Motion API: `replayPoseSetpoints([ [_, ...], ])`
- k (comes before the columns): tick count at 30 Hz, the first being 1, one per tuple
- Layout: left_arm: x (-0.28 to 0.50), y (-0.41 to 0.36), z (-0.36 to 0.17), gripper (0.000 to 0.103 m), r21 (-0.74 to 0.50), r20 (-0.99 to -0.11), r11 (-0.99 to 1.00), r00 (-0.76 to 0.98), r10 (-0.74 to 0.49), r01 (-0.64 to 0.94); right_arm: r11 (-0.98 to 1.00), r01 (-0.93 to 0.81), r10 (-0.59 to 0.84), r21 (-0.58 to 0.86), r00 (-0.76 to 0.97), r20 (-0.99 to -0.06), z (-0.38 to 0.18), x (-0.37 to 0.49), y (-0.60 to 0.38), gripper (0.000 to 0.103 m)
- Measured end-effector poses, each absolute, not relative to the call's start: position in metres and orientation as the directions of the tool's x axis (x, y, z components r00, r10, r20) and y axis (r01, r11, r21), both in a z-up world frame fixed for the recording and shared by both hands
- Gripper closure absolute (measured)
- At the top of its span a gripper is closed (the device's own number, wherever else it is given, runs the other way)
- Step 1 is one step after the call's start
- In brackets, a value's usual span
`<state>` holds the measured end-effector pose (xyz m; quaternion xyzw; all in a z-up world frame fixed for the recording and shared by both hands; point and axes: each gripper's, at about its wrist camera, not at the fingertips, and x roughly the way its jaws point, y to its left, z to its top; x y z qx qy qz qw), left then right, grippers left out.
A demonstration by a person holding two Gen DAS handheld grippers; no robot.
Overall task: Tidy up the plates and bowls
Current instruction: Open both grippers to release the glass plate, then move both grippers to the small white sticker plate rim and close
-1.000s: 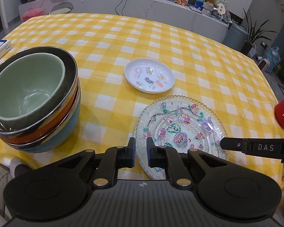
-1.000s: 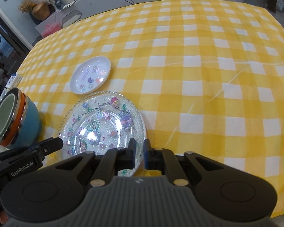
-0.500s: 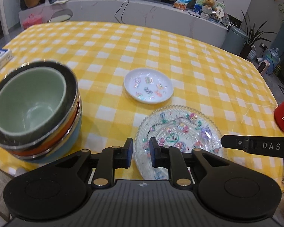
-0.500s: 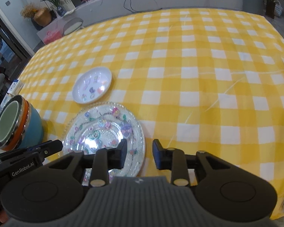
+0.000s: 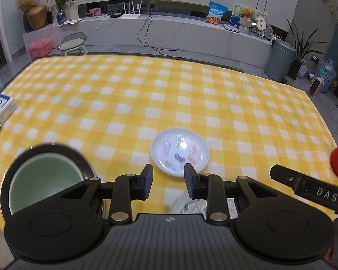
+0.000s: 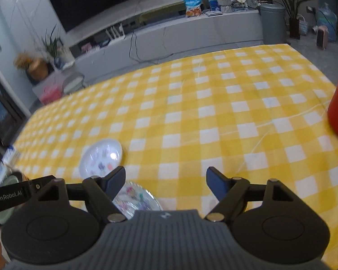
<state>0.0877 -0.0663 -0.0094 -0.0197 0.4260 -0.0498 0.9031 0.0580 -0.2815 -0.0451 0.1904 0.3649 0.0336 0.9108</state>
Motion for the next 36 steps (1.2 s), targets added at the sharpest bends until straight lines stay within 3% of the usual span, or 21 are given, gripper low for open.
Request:
replayPoseSetpoints([
  [6, 0.107, -0.062, -0.007, 0.057, -0.071, -0.777, 0.995, 0.621, -0.101, 0.073, 0.914, 0.104, 0.183, 0.392, 0.757, -0.627, -0.048, 0.077, -0.272, 0.026],
  [18, 0.136, -0.04, -0.021, 0.048, -0.114, -0.811, 0.991, 0.582, -0.05, -0.075, 0.876, 0.09, 0.266, 0.474, 0.729, -0.631, -0.063, 0.118, -0.245, 0.027],
  [31, 0.154, -0.055, -0.047, 0.048, -0.104, -0.831, 0.989, 0.555, -0.028, -0.106, 0.883, 0.039, 0.327, 0.467, 0.663, -0.674, -0.088, 0.148, -0.226, 0.066],
  [36, 0.158, -0.062, -0.062, 0.049, -0.078, -0.849, 0.991, 0.528, -0.006, -0.113, 0.886, 0.028, 0.339, 0.462, 0.642, -0.688, -0.096, 0.153, -0.224, 0.074],
])
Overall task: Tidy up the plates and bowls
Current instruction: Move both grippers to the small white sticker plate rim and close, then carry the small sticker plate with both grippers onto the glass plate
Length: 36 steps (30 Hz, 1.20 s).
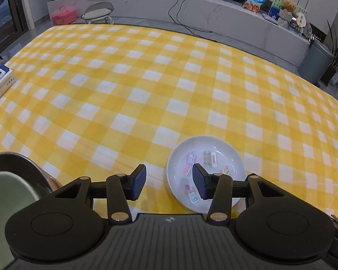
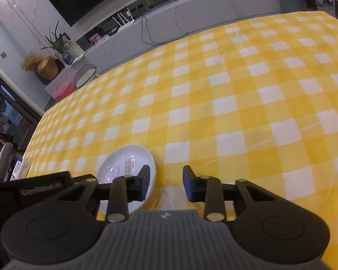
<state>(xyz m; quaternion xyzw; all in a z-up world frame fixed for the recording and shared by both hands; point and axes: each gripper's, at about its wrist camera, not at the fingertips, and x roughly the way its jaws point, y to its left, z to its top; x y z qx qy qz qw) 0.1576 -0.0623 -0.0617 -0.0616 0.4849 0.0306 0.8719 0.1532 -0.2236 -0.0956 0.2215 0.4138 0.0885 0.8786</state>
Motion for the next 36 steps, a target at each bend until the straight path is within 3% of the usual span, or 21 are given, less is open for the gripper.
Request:
replayPoseSetpoints([
  [5, 0.16, -0.063, -0.071, 0.054, -0.08, -0.864, 0.991, 0.503, -0.013, -0.112, 0.902, -0.01, 0.34, 0.431, 0.633, -0.696, -0.097, 0.154, -0.214, 0.085],
  [7, 0.161, -0.062, -0.074, 0.07, -0.09, -0.868, 0.989, 0.495, -0.02, -0.117, 0.903, -0.024, 0.348, 0.43, 0.63, -0.695, -0.098, 0.153, -0.211, 0.09],
  [11, 0.161, -0.065, -0.078, 0.088, -0.097, -0.875, 0.99, 0.483, -0.037, -0.101, 0.9, -0.043, 0.362, 0.433, 0.625, -0.691, -0.098, 0.15, -0.207, 0.099],
  [19, 0.158, -0.062, -0.074, 0.097, -0.134, -0.865, 0.986, 0.498, -0.067, -0.101, 0.904, -0.031, 0.35, 0.427, 0.63, -0.694, -0.093, 0.146, -0.207, 0.101],
  [36, 0.117, -0.048, -0.028, 0.099, -0.273, -0.824, 0.955, 0.54, -0.17, -0.116, 0.841, -0.011, 0.417, 0.54, 0.649, -0.636, -0.06, 0.107, -0.23, 0.102],
])
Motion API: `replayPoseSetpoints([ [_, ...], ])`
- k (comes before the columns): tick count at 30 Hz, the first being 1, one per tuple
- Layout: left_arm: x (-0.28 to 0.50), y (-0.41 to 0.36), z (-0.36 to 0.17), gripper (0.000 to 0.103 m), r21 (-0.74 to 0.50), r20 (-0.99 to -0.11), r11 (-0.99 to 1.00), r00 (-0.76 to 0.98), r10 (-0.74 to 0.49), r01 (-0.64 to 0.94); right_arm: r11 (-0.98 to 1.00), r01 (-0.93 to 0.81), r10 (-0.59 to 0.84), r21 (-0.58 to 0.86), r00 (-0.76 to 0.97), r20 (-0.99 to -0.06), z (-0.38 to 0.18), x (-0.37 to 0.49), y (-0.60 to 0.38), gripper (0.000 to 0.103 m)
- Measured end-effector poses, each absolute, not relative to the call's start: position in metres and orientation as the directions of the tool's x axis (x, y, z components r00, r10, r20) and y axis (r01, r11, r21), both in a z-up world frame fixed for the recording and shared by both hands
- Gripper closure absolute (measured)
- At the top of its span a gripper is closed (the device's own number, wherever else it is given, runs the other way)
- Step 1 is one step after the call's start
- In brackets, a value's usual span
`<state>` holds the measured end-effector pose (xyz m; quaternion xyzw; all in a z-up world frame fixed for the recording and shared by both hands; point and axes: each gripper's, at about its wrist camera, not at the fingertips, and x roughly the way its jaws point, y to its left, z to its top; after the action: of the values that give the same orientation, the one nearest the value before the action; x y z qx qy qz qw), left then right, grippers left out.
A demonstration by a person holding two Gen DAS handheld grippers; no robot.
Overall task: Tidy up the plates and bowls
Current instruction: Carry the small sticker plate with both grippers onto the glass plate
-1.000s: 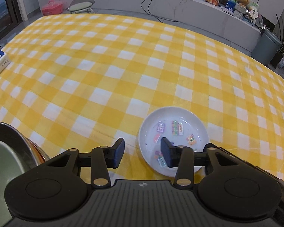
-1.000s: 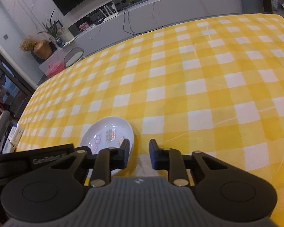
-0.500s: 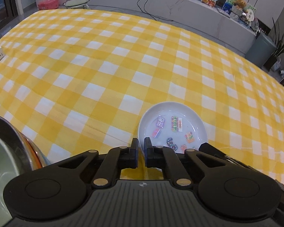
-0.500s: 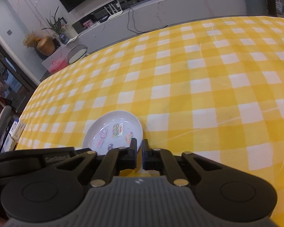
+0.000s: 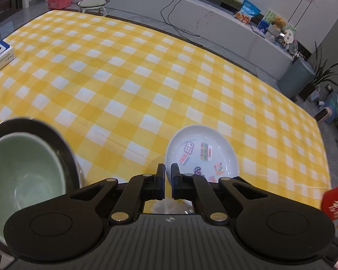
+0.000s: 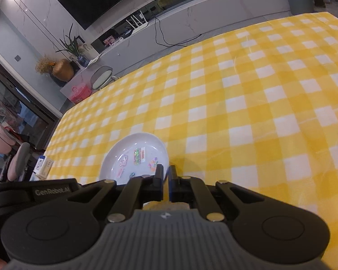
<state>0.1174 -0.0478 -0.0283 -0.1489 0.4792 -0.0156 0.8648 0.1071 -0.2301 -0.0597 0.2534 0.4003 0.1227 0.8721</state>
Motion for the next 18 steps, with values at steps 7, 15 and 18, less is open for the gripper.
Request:
replayPoseSetpoints([
  [7, 0.087, -0.051, -0.017, 0.098, -0.288, -0.815, 0.955, 0.543, -0.204, -0.073, 0.857, -0.025, 0.403, 0.515, 0.654, -0.64, -0.044, 0.074, -0.236, 0.102],
  [15, 0.062, -0.051, -0.022, 0.098, -0.318, -0.821, 0.946, 0.515, -0.246, -0.056, 0.846, 0.002, 0.412, 0.533, 0.632, -0.656, -0.049, 0.04, -0.245, 0.102],
  [18, 0.054, -0.054, -0.028, 0.098, -0.319, -0.828, 0.947, 0.497, -0.26, -0.036, 0.841, 0.032, 0.408, 0.54, 0.618, -0.672, -0.054, 0.031, -0.251, 0.102],
])
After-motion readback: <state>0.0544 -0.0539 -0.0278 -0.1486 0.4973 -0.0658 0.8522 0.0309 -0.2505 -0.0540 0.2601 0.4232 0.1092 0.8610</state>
